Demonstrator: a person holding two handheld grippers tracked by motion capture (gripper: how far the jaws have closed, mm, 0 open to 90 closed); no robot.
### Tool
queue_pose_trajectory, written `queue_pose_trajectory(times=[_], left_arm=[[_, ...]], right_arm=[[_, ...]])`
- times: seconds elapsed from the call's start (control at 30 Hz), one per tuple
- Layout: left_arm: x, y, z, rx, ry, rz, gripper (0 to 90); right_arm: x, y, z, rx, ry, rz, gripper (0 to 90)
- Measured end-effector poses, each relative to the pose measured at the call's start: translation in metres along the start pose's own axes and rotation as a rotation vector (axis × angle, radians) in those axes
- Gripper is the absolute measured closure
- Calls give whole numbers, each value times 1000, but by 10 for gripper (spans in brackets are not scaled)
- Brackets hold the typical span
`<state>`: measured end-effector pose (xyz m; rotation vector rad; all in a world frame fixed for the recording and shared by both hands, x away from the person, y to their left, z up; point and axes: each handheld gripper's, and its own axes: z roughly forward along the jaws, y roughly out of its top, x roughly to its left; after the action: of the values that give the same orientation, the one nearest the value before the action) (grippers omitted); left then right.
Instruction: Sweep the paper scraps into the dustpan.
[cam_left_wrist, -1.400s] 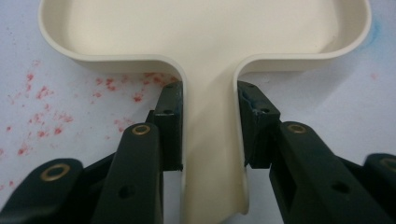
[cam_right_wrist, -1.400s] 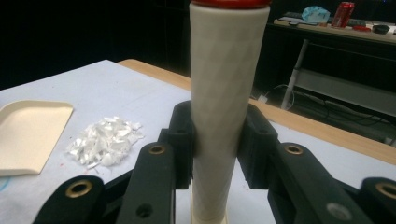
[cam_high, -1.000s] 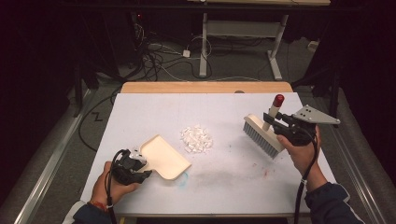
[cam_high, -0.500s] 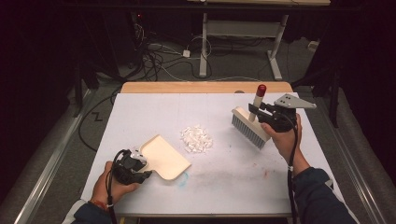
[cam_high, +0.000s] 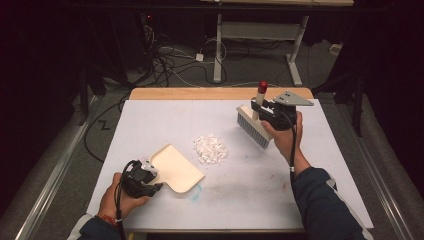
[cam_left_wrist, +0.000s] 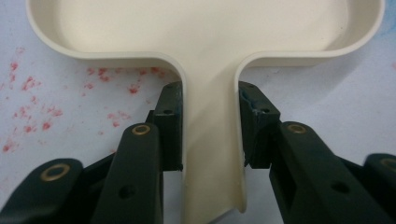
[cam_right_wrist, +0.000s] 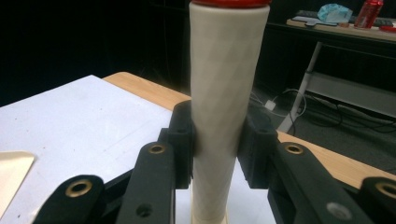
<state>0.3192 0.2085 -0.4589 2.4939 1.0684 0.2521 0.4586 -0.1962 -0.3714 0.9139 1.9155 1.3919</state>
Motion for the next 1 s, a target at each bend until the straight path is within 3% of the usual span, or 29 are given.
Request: queue_pose_trajectory(times=[0.23, 0.4, 0.67, 0.83, 1.0], left_arm=[[-1, 0, 0, 0, 2, 1, 638], [-2, 1, 0, 2, 1, 15, 638], [-2, 2, 1, 2, -6, 17, 637], [-1, 6, -1, 18, -13, 29, 637], [4, 21, -3, 50, -33, 28, 637]], right_arm=[[19, -1, 23, -9, 18, -32, 706], [34, -4, 38, 14, 33, -44, 706], [64, -4, 45, 25, 79, -121, 706], [77, -4, 46, 14, 127, -134, 706], [85, -3, 51, 10, 116, -162, 706]])
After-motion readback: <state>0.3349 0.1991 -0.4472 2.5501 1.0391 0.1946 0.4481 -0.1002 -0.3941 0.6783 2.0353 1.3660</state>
